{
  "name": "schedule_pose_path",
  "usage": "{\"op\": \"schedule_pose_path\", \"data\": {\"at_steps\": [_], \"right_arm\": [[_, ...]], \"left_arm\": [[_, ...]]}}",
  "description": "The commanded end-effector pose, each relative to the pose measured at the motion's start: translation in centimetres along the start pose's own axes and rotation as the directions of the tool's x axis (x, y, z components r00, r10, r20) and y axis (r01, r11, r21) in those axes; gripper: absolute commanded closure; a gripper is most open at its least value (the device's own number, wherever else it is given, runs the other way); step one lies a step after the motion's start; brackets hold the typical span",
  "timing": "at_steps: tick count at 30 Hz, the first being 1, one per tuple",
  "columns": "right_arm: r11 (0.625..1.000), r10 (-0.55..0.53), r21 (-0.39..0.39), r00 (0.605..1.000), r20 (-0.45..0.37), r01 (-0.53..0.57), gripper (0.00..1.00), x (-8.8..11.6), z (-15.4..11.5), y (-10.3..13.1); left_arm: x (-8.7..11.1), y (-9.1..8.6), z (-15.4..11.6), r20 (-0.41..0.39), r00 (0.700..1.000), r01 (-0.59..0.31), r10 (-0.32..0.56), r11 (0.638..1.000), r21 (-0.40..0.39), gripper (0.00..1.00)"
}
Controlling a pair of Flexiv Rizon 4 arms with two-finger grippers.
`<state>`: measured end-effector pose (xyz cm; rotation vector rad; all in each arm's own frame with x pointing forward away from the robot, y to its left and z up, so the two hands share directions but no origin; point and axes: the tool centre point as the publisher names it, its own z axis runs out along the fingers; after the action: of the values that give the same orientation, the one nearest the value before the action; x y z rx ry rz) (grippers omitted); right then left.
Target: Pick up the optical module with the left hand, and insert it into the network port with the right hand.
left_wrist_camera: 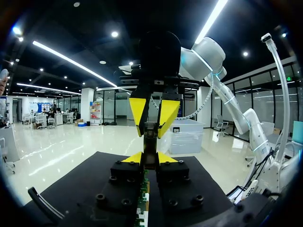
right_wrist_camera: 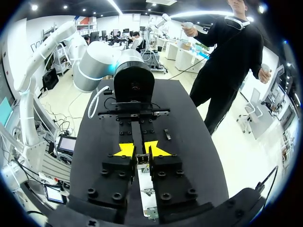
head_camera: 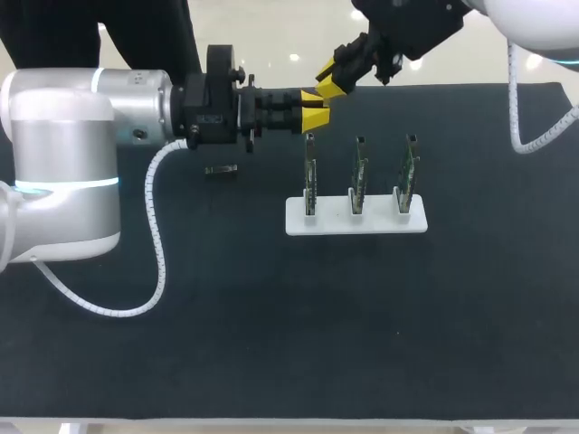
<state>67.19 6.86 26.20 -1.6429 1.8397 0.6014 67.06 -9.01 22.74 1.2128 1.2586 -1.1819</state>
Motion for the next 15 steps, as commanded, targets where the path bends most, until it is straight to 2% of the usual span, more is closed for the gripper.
{"op": "schedule_pose_path", "data": {"at_steps": [1, 3, 4, 5, 15], "right_arm": [[1.000, -0.002, -0.004, 1.000, -0.006, 0.002, 1.00, -0.15, -0.02, 0.12], [1.000, -0.001, -0.003, 1.000, -0.007, 0.001, 1.00, -0.16, -0.03, 0.13], [1.000, -0.001, -0.003, 1.000, -0.007, 0.001, 1.00, -0.16, -0.03, 0.14], [1.000, -0.001, -0.003, 1.000, -0.008, 0.001, 1.00, -0.16, -0.04, 0.14], [1.000, -0.002, -0.007, 1.000, -0.011, 0.002, 1.00, -0.18, -0.09, 0.16]], "left_arm": [[0.05, -0.03, 0.05, 0.002, 1.000, -0.002, 0.002, 1.000, -0.008, 1.00], [0.05, -0.03, 0.05, 0.002, 1.000, -0.002, 0.002, 1.000, -0.008, 1.00], [0.05, -0.03, 0.05, 0.002, 1.000, -0.002, 0.002, 1.000, -0.008, 0.30], [0.05, -0.03, 0.05, 0.002, 1.000, -0.002, 0.002, 1.000, -0.008, 0.00], [0.05, -0.03, 0.05, 0.002, 1.000, -0.002, 0.002, 1.000, -0.008, 0.00]]}}
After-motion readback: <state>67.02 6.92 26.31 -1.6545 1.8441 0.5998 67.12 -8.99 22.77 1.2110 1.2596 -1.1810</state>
